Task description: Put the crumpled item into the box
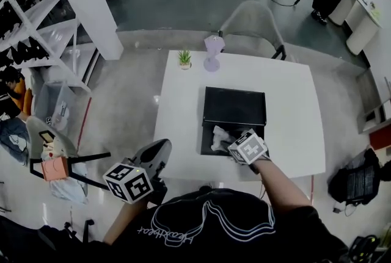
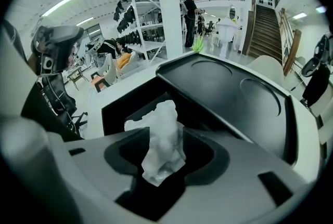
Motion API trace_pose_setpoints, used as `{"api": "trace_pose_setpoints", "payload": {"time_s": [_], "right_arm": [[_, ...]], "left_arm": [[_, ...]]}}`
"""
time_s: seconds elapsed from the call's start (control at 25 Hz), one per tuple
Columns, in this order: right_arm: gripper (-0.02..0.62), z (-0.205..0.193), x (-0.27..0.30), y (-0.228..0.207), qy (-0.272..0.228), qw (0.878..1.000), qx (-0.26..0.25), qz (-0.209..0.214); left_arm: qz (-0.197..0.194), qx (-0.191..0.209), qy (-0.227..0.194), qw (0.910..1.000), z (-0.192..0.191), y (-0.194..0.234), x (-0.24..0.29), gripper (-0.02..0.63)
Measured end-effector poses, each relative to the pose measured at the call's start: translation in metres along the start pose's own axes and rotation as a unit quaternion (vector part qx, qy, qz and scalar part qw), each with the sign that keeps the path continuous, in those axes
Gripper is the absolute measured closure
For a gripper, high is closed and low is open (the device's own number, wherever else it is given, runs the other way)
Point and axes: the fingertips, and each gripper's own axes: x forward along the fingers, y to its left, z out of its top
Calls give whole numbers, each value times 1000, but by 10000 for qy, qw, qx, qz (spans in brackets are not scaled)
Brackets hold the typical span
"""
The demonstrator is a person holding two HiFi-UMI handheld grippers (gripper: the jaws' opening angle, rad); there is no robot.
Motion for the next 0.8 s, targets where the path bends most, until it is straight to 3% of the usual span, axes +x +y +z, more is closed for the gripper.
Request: {"api": "trace_pose_setpoints", "payload": {"time_s": [0.16, 0.36, 0.48, 0.68, 0.8], "right_arm": [[342, 0, -5, 0, -99, 9999, 135, 3], [333, 4, -20, 3, -447, 9983, 381, -48], [347, 11, -39, 9, -936, 9939, 585, 10], [438, 29, -84, 28, -2071, 9747, 833, 156], [567, 31, -111, 48, -2502, 9663, 582, 165]], "left_arm": [[24, -15, -62, 10000, 2, 0, -3, 598], [-56, 39, -33, 10000, 1, -8, -6, 598], [-127, 96, 17, 9999, -2, -17, -6, 598], [-279, 103, 174, 9994, -17, -30, -5, 598], [-523, 146, 152, 9984, -21, -48, -9, 598]]}}
